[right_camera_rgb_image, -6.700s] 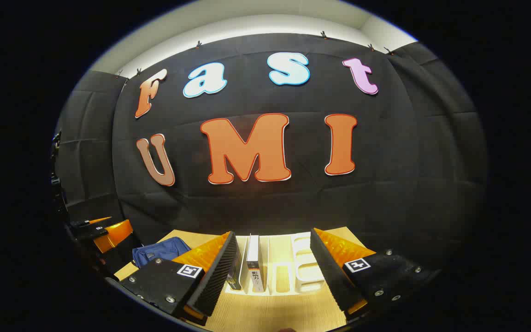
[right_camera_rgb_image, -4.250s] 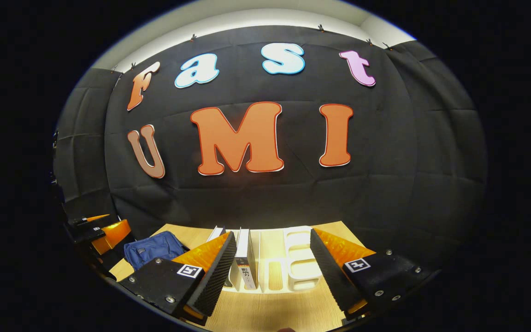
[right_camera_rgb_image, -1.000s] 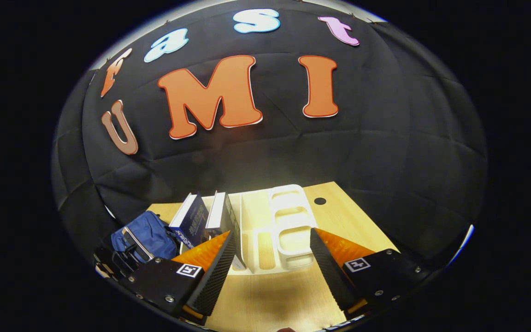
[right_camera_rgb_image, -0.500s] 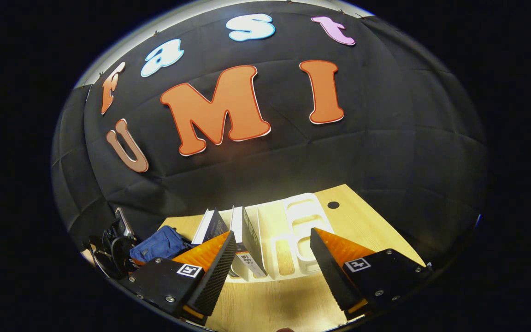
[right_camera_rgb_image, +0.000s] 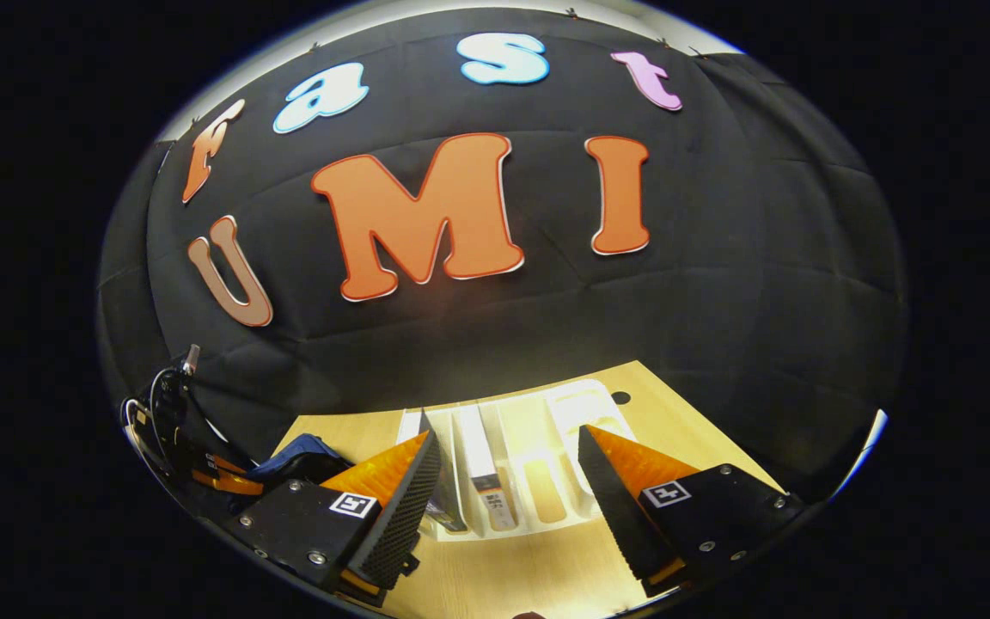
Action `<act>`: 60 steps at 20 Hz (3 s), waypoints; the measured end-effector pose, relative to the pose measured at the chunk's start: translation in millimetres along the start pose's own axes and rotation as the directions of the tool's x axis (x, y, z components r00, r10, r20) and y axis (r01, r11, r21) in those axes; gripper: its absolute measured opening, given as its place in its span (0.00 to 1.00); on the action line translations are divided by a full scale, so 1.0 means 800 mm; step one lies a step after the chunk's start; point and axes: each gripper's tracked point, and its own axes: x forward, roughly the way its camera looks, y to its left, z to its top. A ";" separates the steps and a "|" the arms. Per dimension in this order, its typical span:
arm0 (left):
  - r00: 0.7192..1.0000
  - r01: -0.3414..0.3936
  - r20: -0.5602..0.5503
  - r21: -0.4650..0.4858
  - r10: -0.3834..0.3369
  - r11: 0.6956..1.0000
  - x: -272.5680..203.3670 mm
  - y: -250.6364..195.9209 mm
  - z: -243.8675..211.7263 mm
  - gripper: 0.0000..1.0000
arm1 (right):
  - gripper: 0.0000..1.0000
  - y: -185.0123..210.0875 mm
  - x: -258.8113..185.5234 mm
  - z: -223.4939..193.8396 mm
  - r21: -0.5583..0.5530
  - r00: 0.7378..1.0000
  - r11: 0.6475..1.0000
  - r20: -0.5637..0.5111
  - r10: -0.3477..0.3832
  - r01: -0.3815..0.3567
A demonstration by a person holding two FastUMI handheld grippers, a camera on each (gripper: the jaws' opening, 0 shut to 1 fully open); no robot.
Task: Open the schoolbag, grab two books from the bookshelf and put them into the schoolbag.
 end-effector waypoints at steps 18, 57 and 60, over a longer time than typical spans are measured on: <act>0.983 0.163 0.114 -0.163 -0.146 0.973 0.013 0.082 -0.034 0.01 | 0.97 0.161 0.182 -0.101 -0.118 0.776 0.988 -0.631 0.002 -0.099; 0.989 0.043 0.142 -0.107 -0.027 0.993 -0.027 0.079 -0.005 0.01 | 0.29 0.234 0.034 -0.158 0.485 0.857 0.836 -0.286 0.429 -0.256; 0.990 0.041 0.140 -0.085 -0.029 0.996 -0.032 0.071 0.001 0.01 | 0.29 0.258 0.058 -0.222 0.603 0.839 0.768 -0.289 0.462 -0.215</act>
